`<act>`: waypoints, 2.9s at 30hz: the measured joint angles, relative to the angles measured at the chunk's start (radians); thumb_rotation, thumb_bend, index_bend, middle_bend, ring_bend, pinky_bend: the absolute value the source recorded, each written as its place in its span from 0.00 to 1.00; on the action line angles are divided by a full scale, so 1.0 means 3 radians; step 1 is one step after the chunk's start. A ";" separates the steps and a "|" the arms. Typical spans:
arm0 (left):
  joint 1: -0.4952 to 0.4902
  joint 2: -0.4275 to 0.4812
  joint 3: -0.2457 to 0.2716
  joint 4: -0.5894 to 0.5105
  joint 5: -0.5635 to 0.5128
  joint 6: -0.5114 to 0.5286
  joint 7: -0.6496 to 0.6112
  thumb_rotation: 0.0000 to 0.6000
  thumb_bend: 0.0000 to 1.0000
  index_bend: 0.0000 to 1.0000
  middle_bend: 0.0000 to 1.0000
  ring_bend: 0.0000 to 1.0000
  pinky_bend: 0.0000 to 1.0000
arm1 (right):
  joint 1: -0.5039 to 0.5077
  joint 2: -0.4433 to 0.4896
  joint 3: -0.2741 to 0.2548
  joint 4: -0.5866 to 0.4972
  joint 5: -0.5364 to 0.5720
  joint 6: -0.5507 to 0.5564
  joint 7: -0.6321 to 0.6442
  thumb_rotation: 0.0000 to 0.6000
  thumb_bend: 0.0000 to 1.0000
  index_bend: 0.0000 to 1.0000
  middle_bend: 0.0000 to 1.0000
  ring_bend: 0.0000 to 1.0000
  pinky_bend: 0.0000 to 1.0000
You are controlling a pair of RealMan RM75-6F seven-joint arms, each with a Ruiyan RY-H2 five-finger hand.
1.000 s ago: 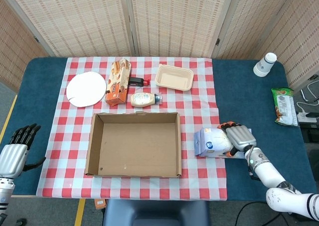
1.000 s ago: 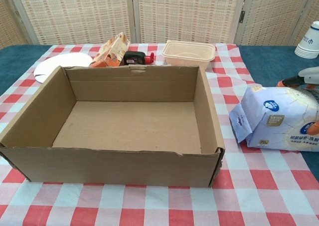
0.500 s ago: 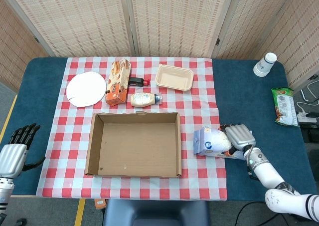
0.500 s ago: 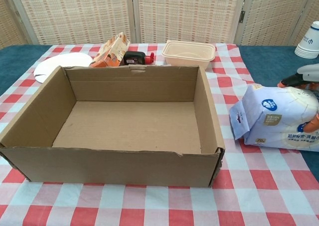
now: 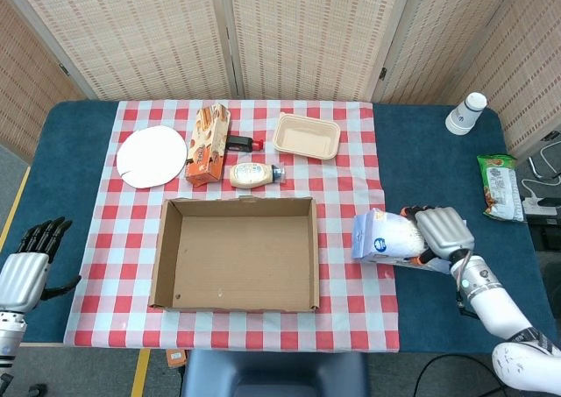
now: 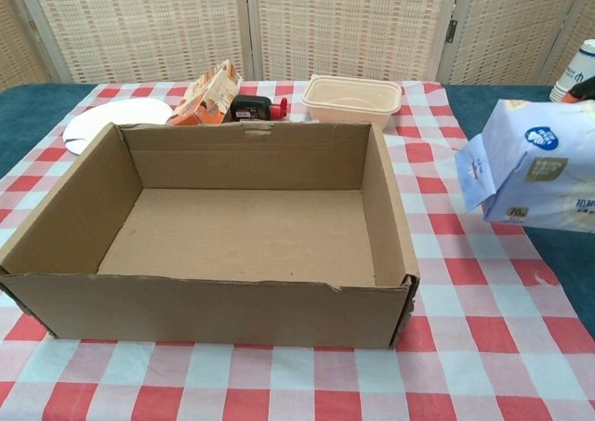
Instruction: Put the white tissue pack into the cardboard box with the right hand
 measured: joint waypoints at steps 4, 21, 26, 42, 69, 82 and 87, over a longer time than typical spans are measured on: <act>-0.0012 -0.0007 0.0014 -0.0006 0.0009 -0.0033 0.0005 1.00 0.19 0.00 0.00 0.00 0.07 | 0.0002 0.0252 0.0078 -0.0297 -0.0042 0.0101 -0.0033 1.00 0.00 0.58 0.34 0.32 0.49; -0.0011 -0.0026 0.0024 -0.0016 0.0028 -0.0011 0.0056 1.00 0.19 0.00 0.00 0.00 0.07 | 0.0916 0.0063 0.0587 -0.0838 0.0609 0.0117 -0.0753 1.00 0.00 0.58 0.35 0.32 0.49; -0.0014 -0.0023 0.0014 -0.0001 0.0009 -0.0023 0.0022 1.00 0.20 0.00 0.00 0.00 0.07 | 0.1337 -0.0355 0.0650 -0.0742 0.1011 0.0159 -0.1076 1.00 0.00 0.59 0.35 0.32 0.49; -0.0002 0.0026 0.0025 -0.0004 0.0052 0.0008 -0.0115 1.00 0.20 0.00 0.00 0.00 0.07 | 0.2387 -0.1507 0.0850 -0.0262 0.2049 0.0533 -0.1653 1.00 0.00 0.59 0.35 0.33 0.49; -0.0014 0.0048 0.0034 -0.0004 0.0039 -0.0038 -0.0145 1.00 0.20 0.00 0.00 0.00 0.07 | 0.2381 -0.1680 0.0702 0.0023 0.2213 0.0286 -0.1348 1.00 0.00 0.00 0.06 0.00 0.11; -0.0028 0.0015 0.0039 0.0018 0.0018 -0.0080 -0.0087 1.00 0.20 0.00 0.00 0.00 0.07 | 0.1805 -0.0640 0.0366 -0.0883 0.1594 0.0834 -0.1253 1.00 0.00 0.05 0.06 0.00 0.11; -0.0035 -0.0009 0.0038 0.0014 -0.0005 -0.0100 -0.0012 1.00 0.20 0.00 0.00 0.00 0.07 | 0.1227 -0.0213 -0.0039 -0.1050 0.0823 0.1120 -0.1063 1.00 0.00 0.06 0.06 0.00 0.11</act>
